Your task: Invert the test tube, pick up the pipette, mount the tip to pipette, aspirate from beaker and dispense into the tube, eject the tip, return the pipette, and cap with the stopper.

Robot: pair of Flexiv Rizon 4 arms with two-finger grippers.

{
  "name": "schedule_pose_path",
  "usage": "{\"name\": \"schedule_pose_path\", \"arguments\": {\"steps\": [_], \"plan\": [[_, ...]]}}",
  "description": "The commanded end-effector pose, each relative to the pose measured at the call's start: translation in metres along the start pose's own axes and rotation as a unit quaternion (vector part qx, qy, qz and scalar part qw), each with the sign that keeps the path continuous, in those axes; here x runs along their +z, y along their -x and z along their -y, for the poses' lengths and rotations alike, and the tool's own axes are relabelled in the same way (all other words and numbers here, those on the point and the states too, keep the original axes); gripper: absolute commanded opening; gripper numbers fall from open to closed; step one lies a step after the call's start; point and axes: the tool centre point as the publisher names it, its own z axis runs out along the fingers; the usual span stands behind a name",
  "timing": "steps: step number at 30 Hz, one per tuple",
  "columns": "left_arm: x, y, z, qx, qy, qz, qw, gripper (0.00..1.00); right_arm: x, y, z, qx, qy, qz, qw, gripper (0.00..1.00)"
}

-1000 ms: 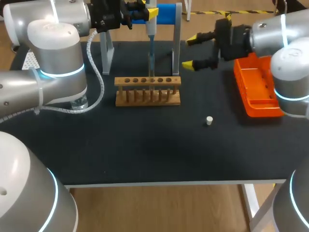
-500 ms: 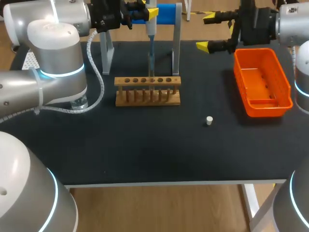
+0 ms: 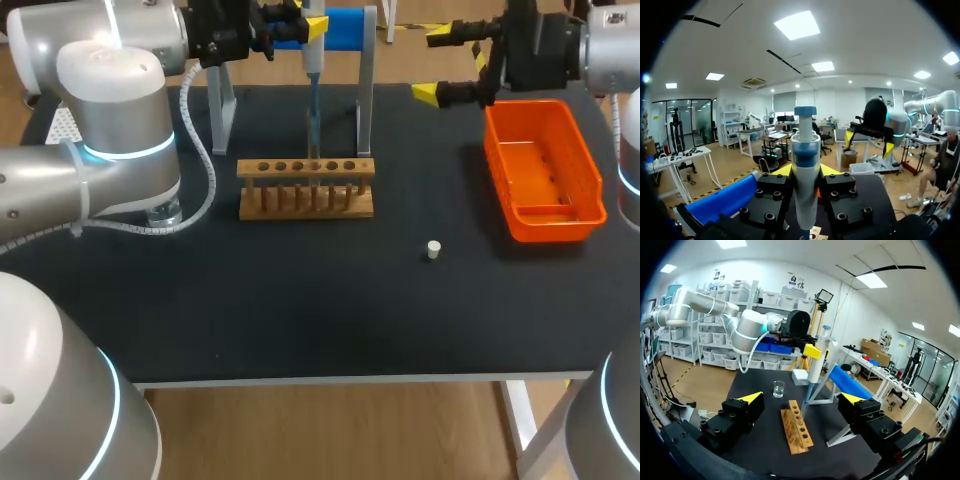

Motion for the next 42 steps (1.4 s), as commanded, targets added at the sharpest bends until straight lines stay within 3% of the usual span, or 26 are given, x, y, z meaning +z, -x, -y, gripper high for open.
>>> {"name": "schedule_pose_path", "arguments": {"steps": [1,18,33,35,36,42], "plan": [[0.001,0.000,-0.001,0.000,-0.002,0.001,1.000,0.00,0.003,0.010,-0.019,0.007,-0.023,-0.018,1.000,1.00],[0.001,0.000,-0.001,0.000,-0.002,0.001,1.000,0.00,0.018,0.035,-0.078,-0.006,-0.030,-0.036,0.999,1.00],[0.001,0.000,-0.001,0.000,-0.002,0.001,1.000,0.00,0.029,0.039,-0.093,-0.003,-0.028,-0.038,0.999,1.00],[0.001,0.000,-0.001,0.000,-0.002,0.001,1.000,0.00,0.032,0.040,-0.094,-0.003,-0.027,-0.038,0.999,0.24],[0.001,0.000,-0.001,0.000,-0.002,0.001,1.000,0.00,0.033,0.041,-0.095,-0.002,-0.022,-0.040,0.999,0.00],[0.001,0.000,-0.001,0.000,-0.002,0.001,1.000,0.00,0.045,0.045,-0.100,-0.005,0.007,-0.052,0.999,0.00]]}}
